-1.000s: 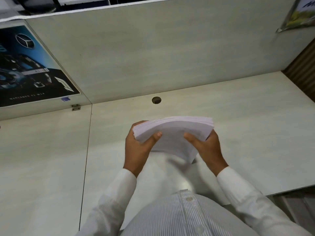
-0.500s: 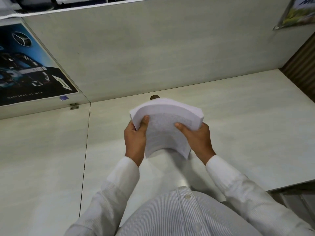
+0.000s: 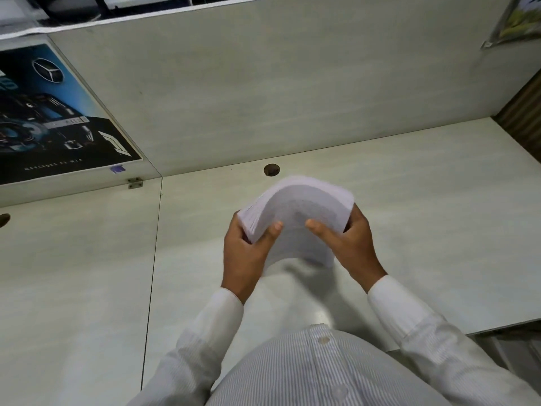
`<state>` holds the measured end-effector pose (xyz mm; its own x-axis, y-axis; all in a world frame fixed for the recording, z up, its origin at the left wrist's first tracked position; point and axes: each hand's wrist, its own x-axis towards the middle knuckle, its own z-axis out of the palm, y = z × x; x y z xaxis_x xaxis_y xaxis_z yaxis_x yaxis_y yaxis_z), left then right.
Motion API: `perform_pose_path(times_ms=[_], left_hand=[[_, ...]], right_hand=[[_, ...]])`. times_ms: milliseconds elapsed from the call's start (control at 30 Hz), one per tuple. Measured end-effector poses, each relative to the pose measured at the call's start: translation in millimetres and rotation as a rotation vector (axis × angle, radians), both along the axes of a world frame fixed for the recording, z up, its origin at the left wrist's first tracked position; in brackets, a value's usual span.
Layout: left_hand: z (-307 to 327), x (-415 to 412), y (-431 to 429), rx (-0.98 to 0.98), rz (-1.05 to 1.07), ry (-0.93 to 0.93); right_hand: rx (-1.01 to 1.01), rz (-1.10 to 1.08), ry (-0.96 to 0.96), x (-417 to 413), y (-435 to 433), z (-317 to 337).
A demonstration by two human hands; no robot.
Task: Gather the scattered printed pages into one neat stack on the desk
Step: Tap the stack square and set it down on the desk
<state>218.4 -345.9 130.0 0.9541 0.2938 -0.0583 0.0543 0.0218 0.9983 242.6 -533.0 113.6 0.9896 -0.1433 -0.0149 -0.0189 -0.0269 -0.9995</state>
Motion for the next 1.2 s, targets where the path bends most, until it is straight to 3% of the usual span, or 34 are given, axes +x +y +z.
perform_pose_path(times_ms=[100, 467, 600, 733, 800, 867, 1033, 1200], left_hand=[[0, 3, 8, 0.003, 0.083, 0.007], [8, -5, 3, 0.014, 0.013, 0.060], [40, 2, 24, 0.306, -0.214, -0.022], [80, 22, 39, 0.925, -0.561, 0.041], [88, 36, 27, 1.238, -0.639, 0.088], [87, 49, 6, 1.426, -0.660, 0.120], [79, 68, -30, 1.508, -0.715, 0.211], [81, 78, -29, 1.580, -0.734, 0.169]], right_hand=[[0.051, -0.047, 0.008, 0, -6, 1], [0.036, -0.019, 0.024, -3, -2, 0], [0.048, -0.013, 0.052, -2, -6, -1], [0.034, 0.007, 0.092, -1, -10, -1], [0.049, 0.026, 0.102, 0, -11, -3], [0.061, 0.041, 0.106, 2, -12, -6], [0.040, 0.077, 0.146, 9, -21, -13], [-0.022, 0.040, 0.228, 16, -33, -42]])
